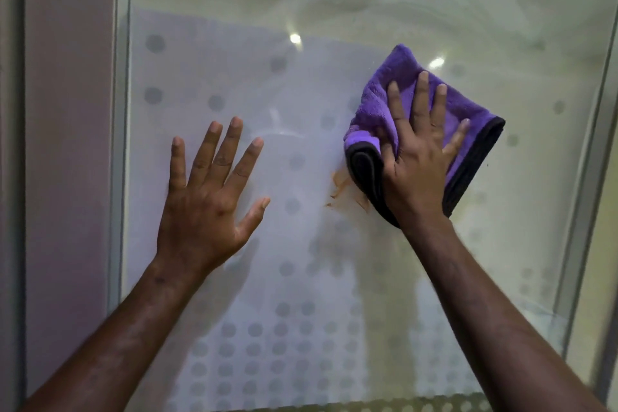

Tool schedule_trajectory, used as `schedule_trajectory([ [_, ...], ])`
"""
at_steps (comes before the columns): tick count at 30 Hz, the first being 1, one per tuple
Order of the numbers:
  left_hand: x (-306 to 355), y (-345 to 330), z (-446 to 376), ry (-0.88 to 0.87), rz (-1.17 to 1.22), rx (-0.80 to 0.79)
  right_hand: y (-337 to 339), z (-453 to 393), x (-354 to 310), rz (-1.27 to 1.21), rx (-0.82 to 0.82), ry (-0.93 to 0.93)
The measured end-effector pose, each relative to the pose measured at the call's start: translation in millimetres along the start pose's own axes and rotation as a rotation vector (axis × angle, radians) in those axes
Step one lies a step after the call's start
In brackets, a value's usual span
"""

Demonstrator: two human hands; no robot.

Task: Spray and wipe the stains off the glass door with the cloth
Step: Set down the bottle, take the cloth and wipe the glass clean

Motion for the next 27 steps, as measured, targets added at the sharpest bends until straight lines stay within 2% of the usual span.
schedule_trajectory([
  [3,0,1,-1,0.001,0.018,0.004,-5,3,-19,-0.078,0.031,0.047],
  [9,-1,3,0,0.001,0.029,0.011,-18,77,-63,-0.06,-0.033,0.418],
  [12,-1,3,0,0.005,0.03,0.01,-20,115,-54,-0.049,-0.084,0.469],
  [17,-2,3,1,0.008,0.02,0.0,-14,120,-19,0.024,-0.07,0.369],
  [20,-2,4,1,0.009,0.025,0.006,-5,103,14,0.039,0.0,0.199],
  [24,-2,3,1,0.013,0.031,0.009,9,50,42,-0.097,0.108,-0.082],
  [27,-1,2,1,0.015,0.026,0.018,9,18,25,-0.173,0.149,-0.108],
])
Point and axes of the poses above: each hand's wrist, its own z-axis away from the middle knuckle, its own y-axis out of the back of the hand, x = y × z, the point moved 6 cm from there along -z, towards the middle knuckle, and after that the axes turned 4 degrees about -x, right-handed, at the moved point
